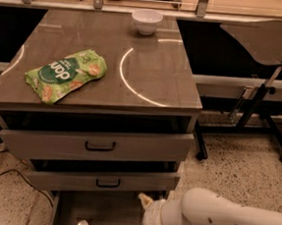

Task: Pick coke can from bottom drawer and place on counter

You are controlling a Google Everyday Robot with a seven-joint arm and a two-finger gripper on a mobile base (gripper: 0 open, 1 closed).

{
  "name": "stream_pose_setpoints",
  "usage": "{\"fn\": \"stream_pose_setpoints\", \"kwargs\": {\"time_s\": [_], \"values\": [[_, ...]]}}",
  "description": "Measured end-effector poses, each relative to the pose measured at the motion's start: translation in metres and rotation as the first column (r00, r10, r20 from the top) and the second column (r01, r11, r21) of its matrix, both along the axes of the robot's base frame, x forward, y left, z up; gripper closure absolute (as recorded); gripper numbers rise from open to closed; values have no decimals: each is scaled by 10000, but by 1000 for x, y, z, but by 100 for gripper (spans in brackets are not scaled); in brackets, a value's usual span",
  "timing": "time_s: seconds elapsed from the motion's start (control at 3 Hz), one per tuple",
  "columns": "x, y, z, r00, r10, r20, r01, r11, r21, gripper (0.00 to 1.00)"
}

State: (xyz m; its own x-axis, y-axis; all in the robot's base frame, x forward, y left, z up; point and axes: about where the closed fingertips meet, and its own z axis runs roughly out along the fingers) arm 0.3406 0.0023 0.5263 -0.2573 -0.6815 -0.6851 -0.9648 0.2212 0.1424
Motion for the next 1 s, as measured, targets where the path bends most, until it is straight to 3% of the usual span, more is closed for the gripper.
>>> {"fn": "stream_pose_setpoints", "kwargs": {"time_s": [0.33,0.67,1.0], "values": [[-3,27,-73,9990,-396,-203,406,9979,501,0],[31,56,-124,9974,-675,266,627,9863,1524,0],[45,88,-162,9975,-686,157,631,9706,2321,0]]}}
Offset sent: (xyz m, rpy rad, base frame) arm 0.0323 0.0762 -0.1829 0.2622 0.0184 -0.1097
